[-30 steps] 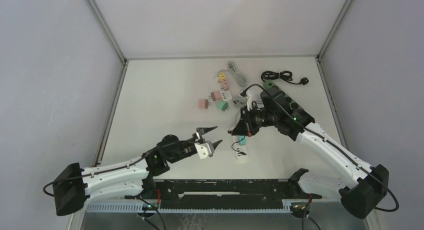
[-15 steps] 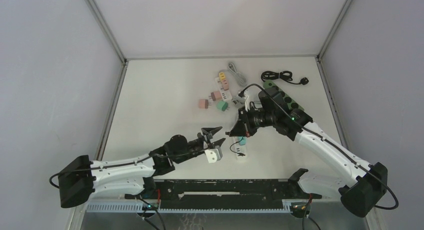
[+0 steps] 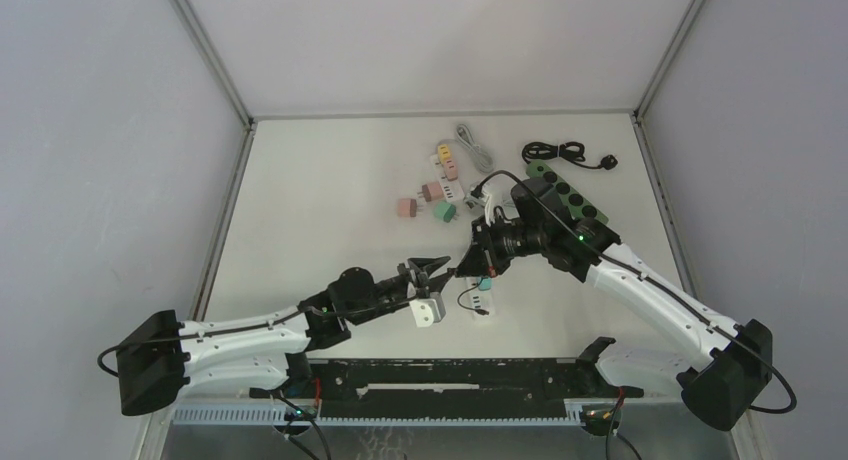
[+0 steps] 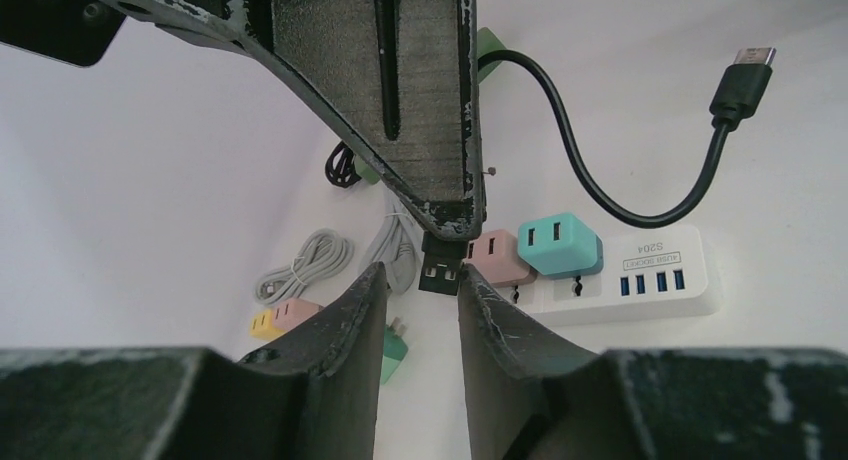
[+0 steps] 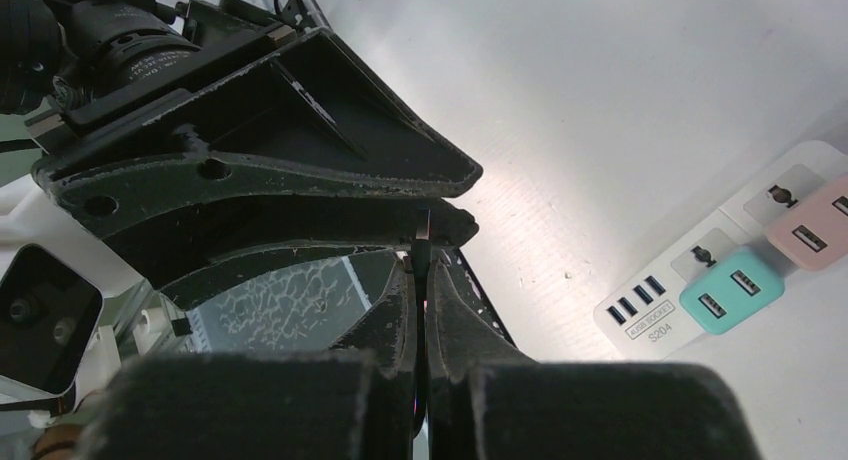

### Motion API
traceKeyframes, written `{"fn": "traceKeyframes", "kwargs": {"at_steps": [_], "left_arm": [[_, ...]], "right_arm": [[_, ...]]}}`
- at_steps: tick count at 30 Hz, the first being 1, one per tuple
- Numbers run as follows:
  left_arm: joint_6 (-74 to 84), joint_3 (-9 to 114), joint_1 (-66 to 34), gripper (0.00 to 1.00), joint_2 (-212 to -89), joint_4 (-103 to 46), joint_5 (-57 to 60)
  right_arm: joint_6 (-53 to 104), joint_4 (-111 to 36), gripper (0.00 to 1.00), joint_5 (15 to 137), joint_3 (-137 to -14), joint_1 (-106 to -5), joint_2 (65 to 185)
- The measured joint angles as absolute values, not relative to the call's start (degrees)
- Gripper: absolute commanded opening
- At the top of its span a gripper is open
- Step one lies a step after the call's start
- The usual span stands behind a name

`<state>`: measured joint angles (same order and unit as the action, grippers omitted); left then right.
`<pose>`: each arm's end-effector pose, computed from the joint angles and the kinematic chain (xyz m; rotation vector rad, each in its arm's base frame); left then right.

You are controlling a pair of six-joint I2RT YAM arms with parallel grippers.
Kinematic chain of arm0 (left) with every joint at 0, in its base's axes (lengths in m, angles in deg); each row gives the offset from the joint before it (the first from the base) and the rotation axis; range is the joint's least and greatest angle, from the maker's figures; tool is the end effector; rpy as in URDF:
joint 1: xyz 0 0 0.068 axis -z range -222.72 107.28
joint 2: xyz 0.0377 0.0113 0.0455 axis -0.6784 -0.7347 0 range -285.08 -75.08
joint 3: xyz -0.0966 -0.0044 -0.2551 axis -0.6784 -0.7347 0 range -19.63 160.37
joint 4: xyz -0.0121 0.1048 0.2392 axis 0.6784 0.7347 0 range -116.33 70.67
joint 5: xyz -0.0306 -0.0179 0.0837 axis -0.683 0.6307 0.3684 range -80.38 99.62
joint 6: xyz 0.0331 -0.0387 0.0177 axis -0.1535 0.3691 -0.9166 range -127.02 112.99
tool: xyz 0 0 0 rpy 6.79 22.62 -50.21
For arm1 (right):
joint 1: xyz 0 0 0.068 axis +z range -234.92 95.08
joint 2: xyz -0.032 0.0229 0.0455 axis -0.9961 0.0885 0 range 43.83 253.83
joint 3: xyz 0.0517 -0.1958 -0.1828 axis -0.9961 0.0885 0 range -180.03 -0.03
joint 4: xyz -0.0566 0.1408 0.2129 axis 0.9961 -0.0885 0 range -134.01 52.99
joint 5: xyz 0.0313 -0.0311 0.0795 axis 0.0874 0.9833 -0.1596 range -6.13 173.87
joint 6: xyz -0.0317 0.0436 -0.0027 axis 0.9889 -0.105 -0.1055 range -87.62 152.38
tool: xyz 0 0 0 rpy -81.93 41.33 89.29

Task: Insert the plug
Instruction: Adjust the plug.

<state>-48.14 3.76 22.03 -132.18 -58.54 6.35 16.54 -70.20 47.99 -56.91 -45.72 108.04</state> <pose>0.0934 -0.2028 0.2463 1.3103 0.9337 -0.3655 0.1681 0.1641 0.3127 -0.8314 2.2633 1.1926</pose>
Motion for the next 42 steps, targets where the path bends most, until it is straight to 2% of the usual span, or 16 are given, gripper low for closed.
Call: {"fn": "traceKeyframes", "kwargs": {"at_steps": [8,11,16,20,22,27,30,36,42], "left_arm": [[-48.2,4.8,22.1,0.37,-132.5,-56.9,5.7],[-48.2,5.0,22.1,0.32,-132.5,-56.5,5.4],[-48.2,5.1,22.2,0.15,-132.5,-55.3,4.9],[-48.6,5.1,22.3,0.06,-132.5,-54.9,4.9],[-48.5,5.1,22.3,0.04,-132.5,-54.9,4.9],[-48.3,5.1,22.3,0.02,-132.4,-54.4,4.7],[-47.4,5.1,22.2,0.01,-132.2,-53.5,4.2],[-43.4,5.1,17.7,0.0,-129.6,-50.6,-3.9],[-40.6,5.1,12.4,0.0,-126.7,-45.7,-14.3]], "right_arm": [[16.5,-70.0,0.0,48.0,-56.9,-45.5,108.1],[16.5,-70.0,0.0,48.0,-56.9,-45.4,108.2],[16.4,-69.8,0.0,48.0,-56.9,-45.4,108.3],[16.3,-69.8,0.01,48.0,-56.9,-45.4,108.3],[16.3,-69.8,0.09,48.0,-56.9,-45.4,108.3],[15.7,-69.8,0.44,48.0,-56.9,-45.4,108.1],[15.6,-69.6,0.6,48.0,-56.8,-45.4,107.1],[17.8,-69.6,0.76,47.9,-56.7,-46.2,103.5],[28.6,-71.1,0.77,50.7,-56.7,-46.6,97.2]]}}
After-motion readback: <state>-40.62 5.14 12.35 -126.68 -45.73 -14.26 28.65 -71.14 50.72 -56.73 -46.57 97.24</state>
